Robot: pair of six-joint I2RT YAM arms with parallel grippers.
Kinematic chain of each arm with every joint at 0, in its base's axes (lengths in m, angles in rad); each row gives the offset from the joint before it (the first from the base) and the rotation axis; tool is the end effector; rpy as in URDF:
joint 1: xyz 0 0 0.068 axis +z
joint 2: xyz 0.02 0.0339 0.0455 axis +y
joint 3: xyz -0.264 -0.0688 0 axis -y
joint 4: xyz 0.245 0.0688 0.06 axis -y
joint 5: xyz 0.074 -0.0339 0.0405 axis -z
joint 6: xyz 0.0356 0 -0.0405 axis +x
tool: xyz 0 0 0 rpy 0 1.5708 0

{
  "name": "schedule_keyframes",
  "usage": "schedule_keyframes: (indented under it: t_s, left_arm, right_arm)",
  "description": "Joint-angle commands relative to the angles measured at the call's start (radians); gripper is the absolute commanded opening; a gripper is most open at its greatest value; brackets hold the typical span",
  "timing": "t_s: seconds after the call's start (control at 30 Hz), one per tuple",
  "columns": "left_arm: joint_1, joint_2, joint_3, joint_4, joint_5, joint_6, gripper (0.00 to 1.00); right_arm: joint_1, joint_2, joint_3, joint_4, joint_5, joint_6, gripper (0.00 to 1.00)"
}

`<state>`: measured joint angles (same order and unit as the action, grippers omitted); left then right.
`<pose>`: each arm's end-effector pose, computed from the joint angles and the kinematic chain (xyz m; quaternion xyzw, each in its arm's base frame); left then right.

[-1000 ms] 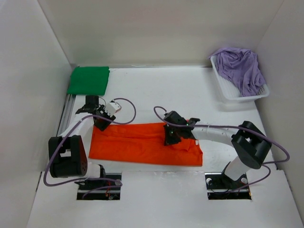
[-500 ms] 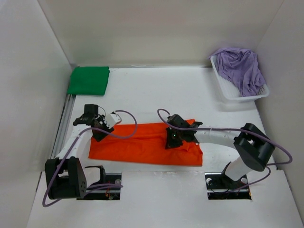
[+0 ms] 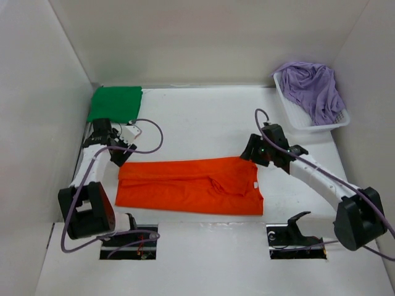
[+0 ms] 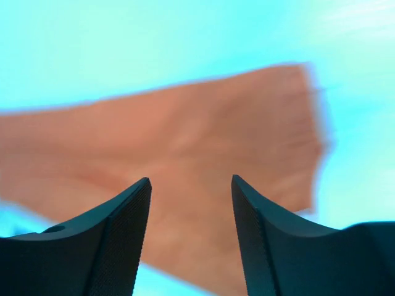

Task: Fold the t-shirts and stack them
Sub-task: Fold the other side of the tshirt into a rectangle, then rotate the tshirt 90 degrees

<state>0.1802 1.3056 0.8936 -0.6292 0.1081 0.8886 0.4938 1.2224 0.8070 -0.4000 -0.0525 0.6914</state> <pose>0.2512 0.0419 0.2307 0.3475 0.8990 0.0882 0.2515 0.2222 0.1217 0.2379 0.0820 0.9256 0.2261 0.2922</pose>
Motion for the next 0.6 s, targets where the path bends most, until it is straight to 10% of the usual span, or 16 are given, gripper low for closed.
schedule_keyframes:
  t_s: [0.0,0.27,0.43,0.57]
  left_arm:
    - [0.021,0.104,0.031,0.100,-0.022,-0.096,0.63]
    - [-0.040,0.161,-0.031,0.143,-0.064,-0.112,0.65]
    - [-0.063,0.214,-0.065,0.155,-0.084,-0.117,0.57]
    - [-0.084,0.251,-0.033,0.164,-0.103,-0.143,0.32]
  right_arm:
    - [-0.123,0.080,0.012,-0.042,0.057,-0.111,0.61]
    - [-0.171,0.311,0.063,-0.027,0.020,-0.181,0.63]
    - [-0.169,0.362,0.115,-0.037,-0.023,-0.197,0.35]
    - [-0.200,0.465,0.242,-0.071,-0.052,-0.240,0.06]
